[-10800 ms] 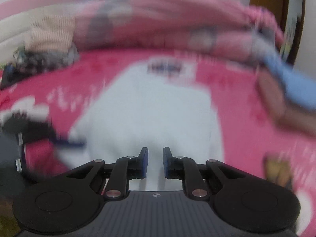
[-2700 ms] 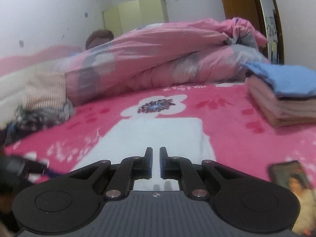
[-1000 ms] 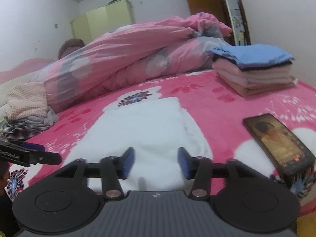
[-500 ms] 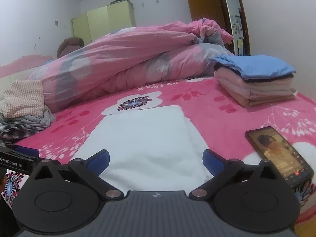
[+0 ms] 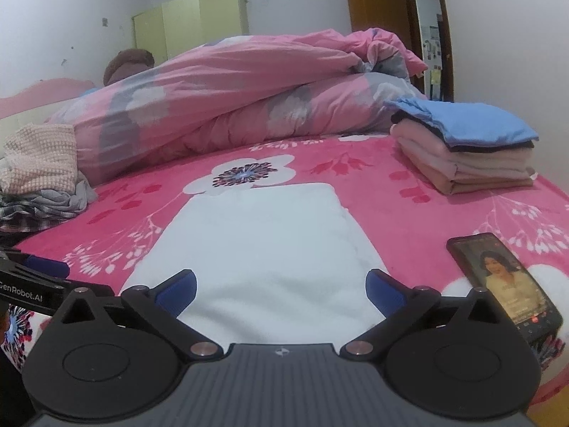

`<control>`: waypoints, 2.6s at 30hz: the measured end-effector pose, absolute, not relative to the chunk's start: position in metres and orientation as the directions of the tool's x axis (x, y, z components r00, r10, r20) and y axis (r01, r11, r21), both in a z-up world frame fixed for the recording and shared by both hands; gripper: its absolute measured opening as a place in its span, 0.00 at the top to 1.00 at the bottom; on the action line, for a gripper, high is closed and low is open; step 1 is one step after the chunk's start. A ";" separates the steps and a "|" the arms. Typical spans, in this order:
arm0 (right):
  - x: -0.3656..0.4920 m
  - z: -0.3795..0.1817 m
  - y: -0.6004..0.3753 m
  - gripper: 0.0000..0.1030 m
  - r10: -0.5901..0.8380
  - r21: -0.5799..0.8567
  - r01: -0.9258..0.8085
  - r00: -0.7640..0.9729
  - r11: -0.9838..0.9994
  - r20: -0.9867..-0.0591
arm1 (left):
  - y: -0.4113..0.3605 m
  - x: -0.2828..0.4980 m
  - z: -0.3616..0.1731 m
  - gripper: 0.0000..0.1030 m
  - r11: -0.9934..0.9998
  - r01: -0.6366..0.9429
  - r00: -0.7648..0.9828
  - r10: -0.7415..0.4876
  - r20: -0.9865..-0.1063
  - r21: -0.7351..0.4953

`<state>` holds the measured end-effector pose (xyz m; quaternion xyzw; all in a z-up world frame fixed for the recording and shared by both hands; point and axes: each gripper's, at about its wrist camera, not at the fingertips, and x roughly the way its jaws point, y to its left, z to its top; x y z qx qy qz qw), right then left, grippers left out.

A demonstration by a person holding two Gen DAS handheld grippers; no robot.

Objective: Fold clothes

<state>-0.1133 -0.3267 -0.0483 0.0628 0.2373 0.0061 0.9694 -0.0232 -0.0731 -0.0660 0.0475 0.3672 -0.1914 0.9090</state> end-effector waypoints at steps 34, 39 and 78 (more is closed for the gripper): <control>-0.114 -0.043 -0.311 0.00 -0.102 -0.092 0.071 0.906 0.993 -0.410 | -0.065 -0.016 -0.062 0.00 0.973 0.232 0.760 -0.176 -0.625 0.009; -0.115 -0.041 -0.307 0.00 -0.061 -0.095 0.025 0.915 0.995 -0.399 | -0.065 -0.014 -0.062 0.00 0.972 0.235 0.748 -0.175 -0.641 0.009; -0.039 -0.077 -0.334 0.68 0.018 -0.031 -0.040 0.853 0.999 -0.522 | -0.147 0.035 -0.076 0.01 0.954 0.266 0.702 -0.095 -0.706 0.136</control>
